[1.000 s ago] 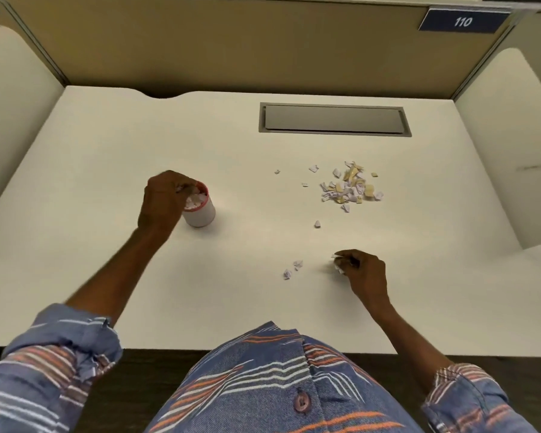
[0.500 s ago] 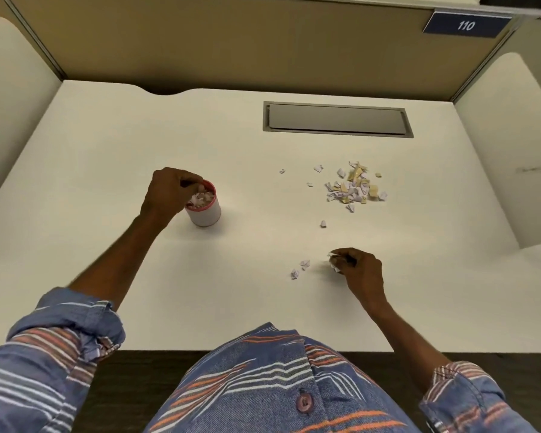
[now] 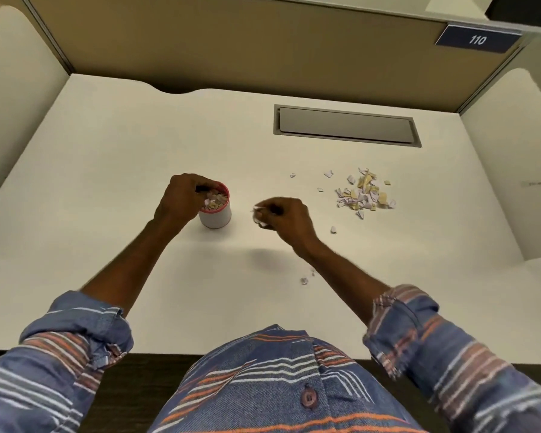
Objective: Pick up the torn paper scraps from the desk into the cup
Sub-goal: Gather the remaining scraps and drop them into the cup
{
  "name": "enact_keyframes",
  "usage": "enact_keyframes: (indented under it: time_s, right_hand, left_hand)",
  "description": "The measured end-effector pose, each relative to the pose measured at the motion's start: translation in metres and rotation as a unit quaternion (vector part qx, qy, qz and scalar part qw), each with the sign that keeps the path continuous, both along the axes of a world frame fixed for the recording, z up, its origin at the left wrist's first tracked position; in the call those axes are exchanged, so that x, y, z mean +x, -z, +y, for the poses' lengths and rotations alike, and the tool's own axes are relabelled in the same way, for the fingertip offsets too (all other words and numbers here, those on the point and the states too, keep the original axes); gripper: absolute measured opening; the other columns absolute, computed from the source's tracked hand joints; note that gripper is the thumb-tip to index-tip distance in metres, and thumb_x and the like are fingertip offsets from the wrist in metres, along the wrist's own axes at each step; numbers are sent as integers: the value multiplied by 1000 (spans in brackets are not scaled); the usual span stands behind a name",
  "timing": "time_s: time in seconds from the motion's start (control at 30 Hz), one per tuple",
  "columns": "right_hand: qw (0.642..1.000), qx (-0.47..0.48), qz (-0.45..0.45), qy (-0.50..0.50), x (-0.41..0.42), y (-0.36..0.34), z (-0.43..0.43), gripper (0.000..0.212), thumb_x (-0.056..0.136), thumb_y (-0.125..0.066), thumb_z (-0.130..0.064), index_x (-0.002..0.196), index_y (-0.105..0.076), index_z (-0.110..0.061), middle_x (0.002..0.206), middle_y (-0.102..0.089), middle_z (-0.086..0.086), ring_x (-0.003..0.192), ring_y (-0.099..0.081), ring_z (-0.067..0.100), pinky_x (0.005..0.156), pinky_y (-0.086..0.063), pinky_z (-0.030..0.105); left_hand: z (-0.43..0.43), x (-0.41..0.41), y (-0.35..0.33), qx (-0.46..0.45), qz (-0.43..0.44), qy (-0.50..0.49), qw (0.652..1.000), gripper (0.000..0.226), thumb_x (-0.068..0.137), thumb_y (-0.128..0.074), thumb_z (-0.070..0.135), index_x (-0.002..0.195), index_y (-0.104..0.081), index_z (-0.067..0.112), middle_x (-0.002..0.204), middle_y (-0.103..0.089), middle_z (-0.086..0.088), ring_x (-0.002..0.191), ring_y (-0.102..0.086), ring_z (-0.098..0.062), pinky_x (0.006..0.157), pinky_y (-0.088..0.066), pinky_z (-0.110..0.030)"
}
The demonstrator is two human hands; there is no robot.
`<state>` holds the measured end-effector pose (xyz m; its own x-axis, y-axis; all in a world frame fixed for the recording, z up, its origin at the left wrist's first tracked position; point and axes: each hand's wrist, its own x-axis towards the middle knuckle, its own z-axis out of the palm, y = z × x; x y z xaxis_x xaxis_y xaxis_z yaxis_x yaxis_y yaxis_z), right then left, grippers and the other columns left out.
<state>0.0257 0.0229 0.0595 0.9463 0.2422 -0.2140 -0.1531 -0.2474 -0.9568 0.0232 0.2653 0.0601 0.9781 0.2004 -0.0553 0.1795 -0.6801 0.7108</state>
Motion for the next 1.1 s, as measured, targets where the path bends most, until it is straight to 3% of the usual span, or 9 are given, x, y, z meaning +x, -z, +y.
enact_keyframes:
  time_s: [0.23,0.37,0.47,0.57,0.8,0.9,0.97,1.03,1.1]
  right_hand:
    - [994,-80,-36,-64,40,-16,78,18,87,-72,-5,103,-74,2,95,-75,17,77,-72,20,75,-63,29]
    - [975,-163,-79,-129,51,-21,97,20,92,-68,-17,108,-76,-8,105,-76,10,100,-70,23,90,-58,38]
    - [967,-187,-80,-151,53,-23,103,24,92,-66,-22,113,-75,-12,110,-75,7,105,-68,21,90,-56,35]
    - [967,-190,-72,-155,51,-24,106,28,86,-65,-14,112,-75,-13,111,-74,7,106,-67,22,89,-57,35]
    - [969,-193,-127,-90,50,-24,105,23,79,-63,1,96,-77,-7,96,-77,6,92,-70,19,87,-58,39]
    - [973,-176,-140,-45,50,-22,101,7,78,-74,-10,86,-75,-10,80,-74,0,76,-69,12,75,-59,32]
    - [974,-171,-146,-10,50,-20,93,13,77,-80,-22,81,-71,-14,71,-70,-7,67,-65,7,65,-53,21]
    - [974,-169,-151,13,49,-15,76,18,78,-81,-27,81,-68,-15,72,-69,-7,68,-66,8,66,-51,21]
    - [973,-167,-159,27,48,-6,48,13,81,-77,-20,87,-69,-11,81,-73,-1,76,-68,14,75,-55,28]
  left_hand:
    - [5,-6,4,-28,-56,-40,997,30,87,-61,1,113,-73,9,114,-73,-9,109,-66,-20,92,-49,-23]
    - [9,-8,6,-38,-67,-56,995,30,89,-59,2,114,-73,8,116,-72,-10,111,-66,-21,95,-50,-26]
    - [10,-8,5,-40,-80,-56,994,33,87,-57,0,115,-72,8,115,-72,-9,110,-66,-21,96,-51,-30]
    - [10,-8,4,-50,-82,-62,993,34,86,-55,0,113,-73,10,114,-73,-7,109,-66,-19,93,-51,-27]
    - [7,-12,5,-58,-85,-86,991,32,91,-55,3,116,-72,11,117,-72,-5,111,-65,-16,97,-51,-28]
    - [7,-12,6,-50,-92,-87,991,29,92,-57,5,115,-72,11,116,-72,-4,110,-65,-15,95,-49,-22]
    - [5,-12,6,-48,-90,-85,991,28,91,-58,7,113,-73,13,115,-72,-1,108,-66,-13,93,-49,-20]
    - [3,-11,3,-49,-76,-66,994,27,89,-60,8,110,-75,17,111,-73,2,105,-66,-12,88,-49,-16]
    - [1,-9,0,-38,-47,-13,998,26,87,-62,9,105,-76,21,107,-73,3,101,-66,-12,85,-51,-20]
